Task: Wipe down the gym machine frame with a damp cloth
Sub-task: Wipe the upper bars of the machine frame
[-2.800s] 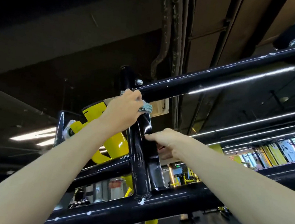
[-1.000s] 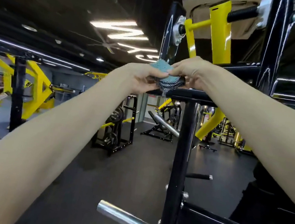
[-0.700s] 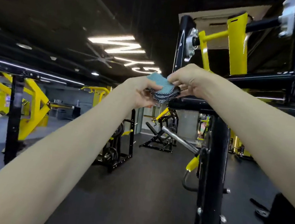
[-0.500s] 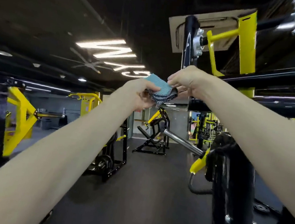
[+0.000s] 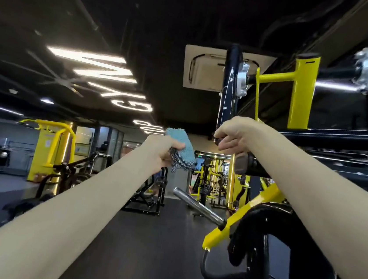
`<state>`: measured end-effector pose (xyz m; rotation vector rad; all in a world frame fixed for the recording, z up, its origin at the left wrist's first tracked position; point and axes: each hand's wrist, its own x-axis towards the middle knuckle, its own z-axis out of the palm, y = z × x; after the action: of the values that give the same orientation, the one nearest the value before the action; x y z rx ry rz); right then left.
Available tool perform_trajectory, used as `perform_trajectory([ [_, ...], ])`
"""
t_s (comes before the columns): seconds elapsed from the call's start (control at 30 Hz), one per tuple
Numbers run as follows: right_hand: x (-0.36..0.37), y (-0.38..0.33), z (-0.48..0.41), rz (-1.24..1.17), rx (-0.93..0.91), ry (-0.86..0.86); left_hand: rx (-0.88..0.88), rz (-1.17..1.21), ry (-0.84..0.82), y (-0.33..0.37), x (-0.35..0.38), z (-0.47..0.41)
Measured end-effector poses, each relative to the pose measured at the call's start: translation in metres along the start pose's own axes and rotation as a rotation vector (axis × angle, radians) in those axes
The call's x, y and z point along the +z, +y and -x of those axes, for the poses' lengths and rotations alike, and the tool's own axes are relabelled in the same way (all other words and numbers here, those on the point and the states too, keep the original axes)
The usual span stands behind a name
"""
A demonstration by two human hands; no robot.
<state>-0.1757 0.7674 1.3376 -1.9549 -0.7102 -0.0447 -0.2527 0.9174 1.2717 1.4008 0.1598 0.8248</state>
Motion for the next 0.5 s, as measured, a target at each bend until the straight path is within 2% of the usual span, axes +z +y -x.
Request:
perform_trajectory([
  [0.2, -0.011, -0.006, -0.041, 0.106, 0.008, 0.141, 0.159, -0.037, -0.027, 0.013, 0.004, -0.063],
  [0.4, -0.011, -0.005, -0.063, 0.377, -0.081, 0.257, 0.291, -0.152, -0.095, -0.007, 0.035, -0.135],
  [0.5, -0.005, -0.007, -0.073, 0.532, -0.107, 0.360, 0.525, -0.285, -0.030, -0.015, 0.051, -0.163],
])
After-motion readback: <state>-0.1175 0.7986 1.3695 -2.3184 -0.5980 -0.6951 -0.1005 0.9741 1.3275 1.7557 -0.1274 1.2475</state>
